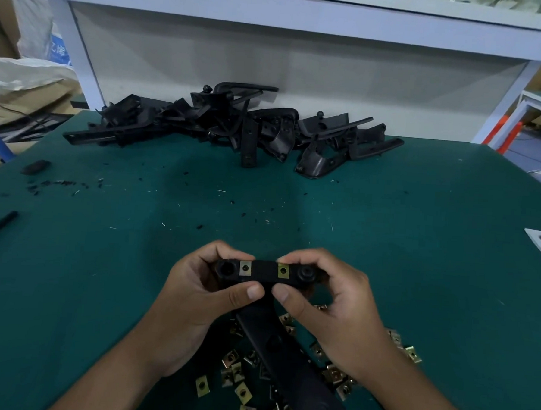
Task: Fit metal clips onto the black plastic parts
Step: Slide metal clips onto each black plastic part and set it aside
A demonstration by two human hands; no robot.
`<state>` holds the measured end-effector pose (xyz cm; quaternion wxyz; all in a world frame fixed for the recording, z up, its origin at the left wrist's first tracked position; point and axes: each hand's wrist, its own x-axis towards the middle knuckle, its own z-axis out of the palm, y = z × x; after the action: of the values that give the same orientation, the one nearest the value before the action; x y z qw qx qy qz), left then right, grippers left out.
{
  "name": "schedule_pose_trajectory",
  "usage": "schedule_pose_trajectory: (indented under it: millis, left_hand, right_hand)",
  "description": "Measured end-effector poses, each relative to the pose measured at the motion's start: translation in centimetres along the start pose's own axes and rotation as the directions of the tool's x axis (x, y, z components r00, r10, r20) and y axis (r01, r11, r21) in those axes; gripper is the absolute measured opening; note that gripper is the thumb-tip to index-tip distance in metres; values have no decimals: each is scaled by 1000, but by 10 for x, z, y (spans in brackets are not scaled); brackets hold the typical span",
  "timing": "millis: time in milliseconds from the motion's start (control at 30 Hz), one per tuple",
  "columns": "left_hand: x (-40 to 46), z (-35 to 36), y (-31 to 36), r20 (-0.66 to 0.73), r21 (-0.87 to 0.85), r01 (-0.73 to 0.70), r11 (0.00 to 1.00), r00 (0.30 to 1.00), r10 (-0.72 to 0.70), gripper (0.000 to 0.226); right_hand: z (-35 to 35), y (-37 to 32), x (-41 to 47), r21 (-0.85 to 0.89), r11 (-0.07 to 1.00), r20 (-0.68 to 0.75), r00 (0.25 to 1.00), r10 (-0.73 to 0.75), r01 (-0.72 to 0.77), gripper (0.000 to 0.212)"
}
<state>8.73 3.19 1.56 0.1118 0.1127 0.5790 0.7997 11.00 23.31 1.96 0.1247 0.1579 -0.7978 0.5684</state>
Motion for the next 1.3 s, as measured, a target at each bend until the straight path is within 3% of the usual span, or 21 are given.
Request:
schedule_pose_trajectory:
  millis: [567,1300]
  left_hand:
    - [0,0,3,-7,-18,53,998,999,-53,56]
    - [2,-2,-5,15,-32,1,999,1000,0,57]
  right_hand:
    - [0,-1,0,-60,998,-6,1000,-30,30,23]
    - [-4,-1,1,-88,994,-44,997,-70,66,25]
